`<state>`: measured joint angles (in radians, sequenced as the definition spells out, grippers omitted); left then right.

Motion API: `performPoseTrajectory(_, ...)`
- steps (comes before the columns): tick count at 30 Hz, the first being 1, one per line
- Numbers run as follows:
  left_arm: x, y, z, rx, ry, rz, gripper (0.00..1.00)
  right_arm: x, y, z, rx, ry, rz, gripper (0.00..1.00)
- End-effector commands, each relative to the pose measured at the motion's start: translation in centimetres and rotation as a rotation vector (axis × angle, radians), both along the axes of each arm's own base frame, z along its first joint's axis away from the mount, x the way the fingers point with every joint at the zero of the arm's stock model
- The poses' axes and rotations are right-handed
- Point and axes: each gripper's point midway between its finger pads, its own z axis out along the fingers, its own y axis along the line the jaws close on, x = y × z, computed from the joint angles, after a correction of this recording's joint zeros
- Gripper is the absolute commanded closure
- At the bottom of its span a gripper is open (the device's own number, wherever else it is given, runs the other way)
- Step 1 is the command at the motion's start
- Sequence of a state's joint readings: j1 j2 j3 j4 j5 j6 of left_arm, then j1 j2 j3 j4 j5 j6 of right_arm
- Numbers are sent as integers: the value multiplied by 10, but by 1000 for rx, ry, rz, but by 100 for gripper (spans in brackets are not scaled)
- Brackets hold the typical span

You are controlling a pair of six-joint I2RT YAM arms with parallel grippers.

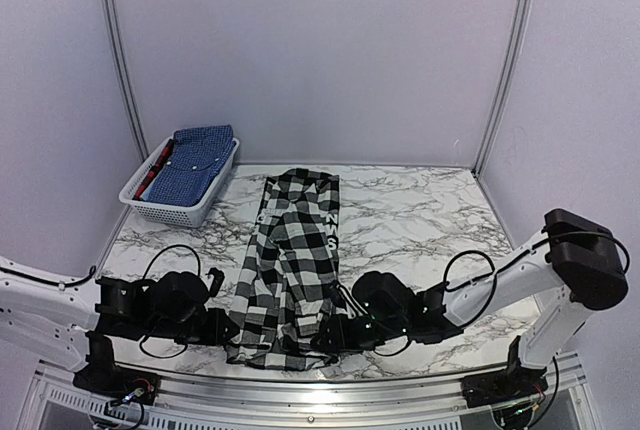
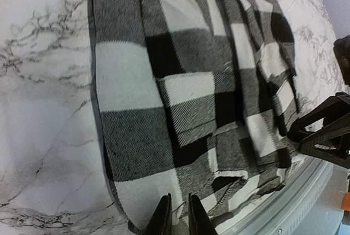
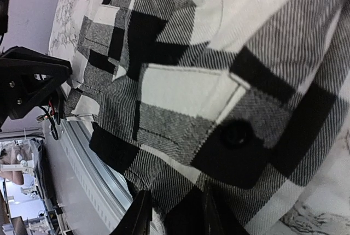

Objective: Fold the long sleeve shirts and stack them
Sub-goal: Pick up the rectangle-folded shirt from the center of the board.

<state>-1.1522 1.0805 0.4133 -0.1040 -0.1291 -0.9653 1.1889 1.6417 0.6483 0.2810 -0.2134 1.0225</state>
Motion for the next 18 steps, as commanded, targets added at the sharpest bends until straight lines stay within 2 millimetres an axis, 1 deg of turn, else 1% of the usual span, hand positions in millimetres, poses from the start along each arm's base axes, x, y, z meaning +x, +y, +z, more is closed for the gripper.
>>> performPoseTrajectory(1,-19,15,-38,67,87,9,90,-8,18,26,145,3,-85,72)
performPoseTrajectory(2,-22,19,-45,80,98,11,90,-13,17,20,141,19,-89,72)
performPoseTrajectory(4,-26,22,-53,90,110,9,91,-17,17,15,133,28,-90,72)
performPoseTrajectory(7,-31,23,-54,95,118,-12,92,-20,21,16,100,3,-89,72)
performPoseTrajectory(10,-31,19,-38,69,98,-24,91,-22,23,26,69,-34,-93,72)
performPoseTrajectory(11,-30,17,-28,45,86,-24,91,-25,21,29,55,-36,-93,72)
performPoseTrajectory(14,-31,20,-8,8,72,-10,89,-24,7,33,35,-46,-145,72)
performPoseTrajectory(15,-31,23,-4,3,70,-3,86,-27,2,36,42,-44,-152,71)
performPoseTrajectory(16,-31,27,0,2,67,6,83,-30,-3,35,34,-42,-161,71)
performPoseTrajectory(17,-31,31,2,3,62,15,80,-32,-7,38,41,-39,-169,68)
performPoseTrajectory(18,-31,35,2,10,59,24,75,-34,-12,35,36,-33,-178,65)
